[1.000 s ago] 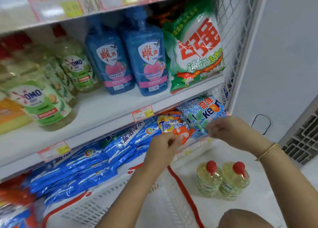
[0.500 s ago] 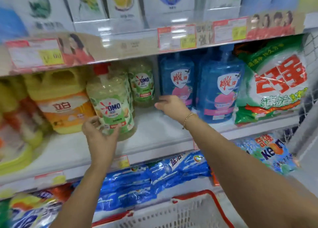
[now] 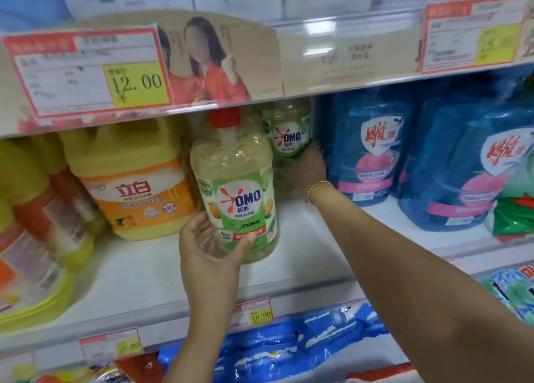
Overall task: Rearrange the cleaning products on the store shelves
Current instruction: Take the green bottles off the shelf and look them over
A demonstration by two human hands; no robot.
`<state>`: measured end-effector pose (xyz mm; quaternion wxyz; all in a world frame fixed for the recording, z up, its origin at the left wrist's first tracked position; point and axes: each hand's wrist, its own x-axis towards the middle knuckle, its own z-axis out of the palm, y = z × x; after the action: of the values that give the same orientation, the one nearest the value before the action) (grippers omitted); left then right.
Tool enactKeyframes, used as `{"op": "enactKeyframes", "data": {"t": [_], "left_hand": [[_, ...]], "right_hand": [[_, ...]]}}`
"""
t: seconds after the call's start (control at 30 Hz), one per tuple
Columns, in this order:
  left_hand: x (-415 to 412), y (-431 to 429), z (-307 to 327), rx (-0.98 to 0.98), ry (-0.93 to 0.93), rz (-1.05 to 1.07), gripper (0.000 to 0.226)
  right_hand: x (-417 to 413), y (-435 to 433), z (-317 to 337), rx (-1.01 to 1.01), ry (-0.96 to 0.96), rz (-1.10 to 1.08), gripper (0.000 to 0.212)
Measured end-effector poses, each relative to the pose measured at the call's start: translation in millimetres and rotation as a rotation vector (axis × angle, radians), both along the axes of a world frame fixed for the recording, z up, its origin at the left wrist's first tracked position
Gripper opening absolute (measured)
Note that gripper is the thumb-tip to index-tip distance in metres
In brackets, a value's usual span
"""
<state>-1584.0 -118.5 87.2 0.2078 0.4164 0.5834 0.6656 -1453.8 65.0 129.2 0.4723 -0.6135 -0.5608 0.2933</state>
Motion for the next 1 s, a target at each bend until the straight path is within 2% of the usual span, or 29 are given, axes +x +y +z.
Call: {"op": "enactKeyframes", "data": {"t": [0.13, 0.3, 0.47, 0.53, 0.6, 0.7, 0.8, 0.87, 0.93, 1.0], "left_hand": [[1, 1, 0, 0.01, -0.031, -0.002, 0.071], [0, 0, 1, -0.006, -0.019, -0.005, 0.071], [1, -5, 6, -0.031, -0.01, -0.019, 0.07], [0, -8, 10, -0.049, -0.004, -0.051, 0.067], [-3, -11, 13, -0.076, 0.003, -0.095, 0.063], [-8, -19, 18, -0.121, -0.007, -0.123, 0.057], [-6, -31, 26, -0.162, 0.006, -0.106, 0.053], [1, -40, 34, -0.171, 0.026, -0.098, 0.053], [11, -49, 42, -0.157, 0.033, -0.105, 0.052], [22, -62, 49, -0.149, 0.035, -0.147, 0.051]], "right_hand": [[5, 1, 2, -0.021, -0.186, 0.018, 0.093], [7, -14, 2, -0.047, -0.059, 0.052, 0.094], [12, -46, 11, -0.045, -0.2, 0.052, 0.087], [19, -60, 12, -0.057, -0.191, 0.054, 0.087], [28, -74, 13, -0.069, -0.126, 0.07, 0.086], [47, -97, 20, -0.116, 0.061, 0.163, 0.061], [69, -118, 37, -0.191, 0.208, 0.256, 0.049], [82, -136, 47, -0.251, 0.296, 0.33, 0.05], [95, -155, 49, -0.323, 0.385, 0.385, 0.06], [106, -178, 45, -0.377, 0.458, 0.427, 0.056]]}}
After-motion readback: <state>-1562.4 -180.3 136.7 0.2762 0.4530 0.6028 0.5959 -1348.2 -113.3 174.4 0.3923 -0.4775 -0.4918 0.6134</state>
